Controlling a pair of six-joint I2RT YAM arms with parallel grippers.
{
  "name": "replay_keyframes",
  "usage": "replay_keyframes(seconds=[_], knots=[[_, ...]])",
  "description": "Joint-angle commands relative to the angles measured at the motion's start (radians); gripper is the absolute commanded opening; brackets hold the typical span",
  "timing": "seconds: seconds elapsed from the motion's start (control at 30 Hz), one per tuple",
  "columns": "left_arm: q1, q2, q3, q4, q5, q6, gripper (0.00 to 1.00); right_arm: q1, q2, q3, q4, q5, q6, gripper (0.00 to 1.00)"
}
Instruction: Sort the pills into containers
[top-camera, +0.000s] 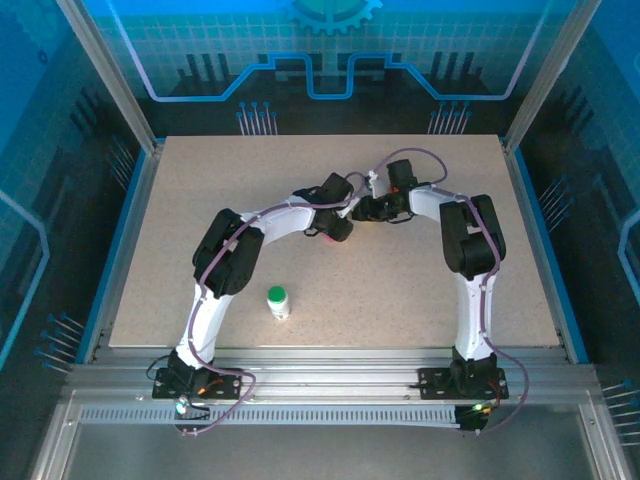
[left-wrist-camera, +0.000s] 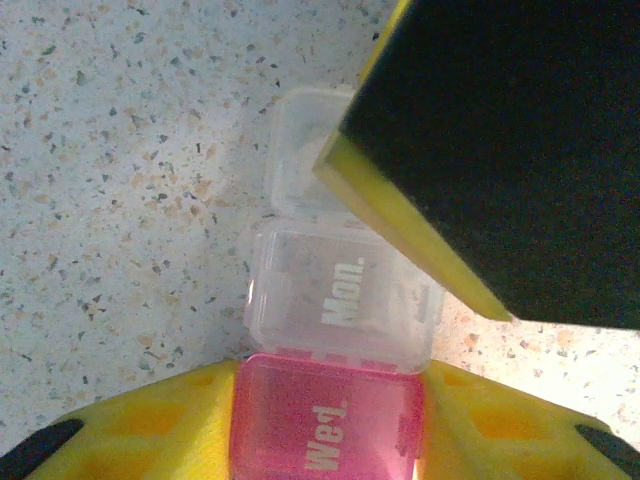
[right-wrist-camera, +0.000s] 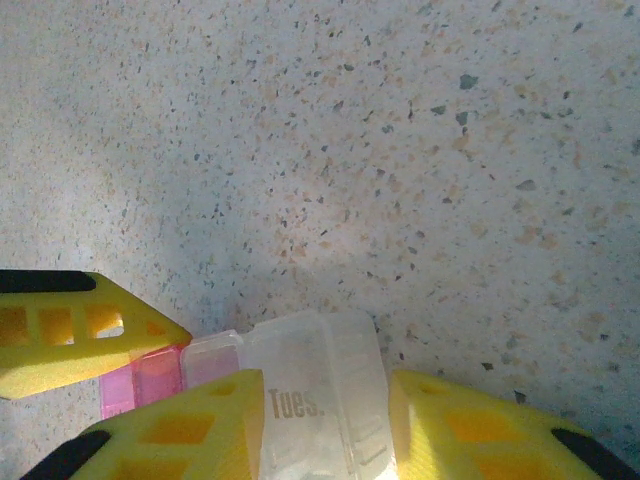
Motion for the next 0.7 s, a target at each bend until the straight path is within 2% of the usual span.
replay_keyframes(seconds=[0.0,0.1,0.23,0.37,0.57,0.67], knots=[[-0.003,0.015,0.041,-0.051,-0.011,-0.032,0.44,-0.008,0.019,-0.014,-0.036,0.029,-0.007,0.37],[0.015,0.02,0.076,-0.111,-0.009,-0.12,0.43,-0.006,0.02,-0.013,-0.054,0.078,0.008,0.37],[0.07,0.0,0.057,-0.113,0.121,-0.243,0.43,0.003,0.017,-0.012,-0.066,0.12,0.005,0.37],[0.115,-0.015,0.04,-0.098,0.229,-0.298,0.44,0.013,0.023,0.002,-0.099,0.18,0.001,0.35],[0.143,-0.018,0.029,-0.09,0.257,-0.35,0.45,0.04,0.036,0.02,-0.143,0.255,-0.011,0.34],[0.167,-0.027,0.016,-0.078,0.275,-0.386,0.5,0.036,0.029,0.011,-0.138,0.249,-0.005,0.34]])
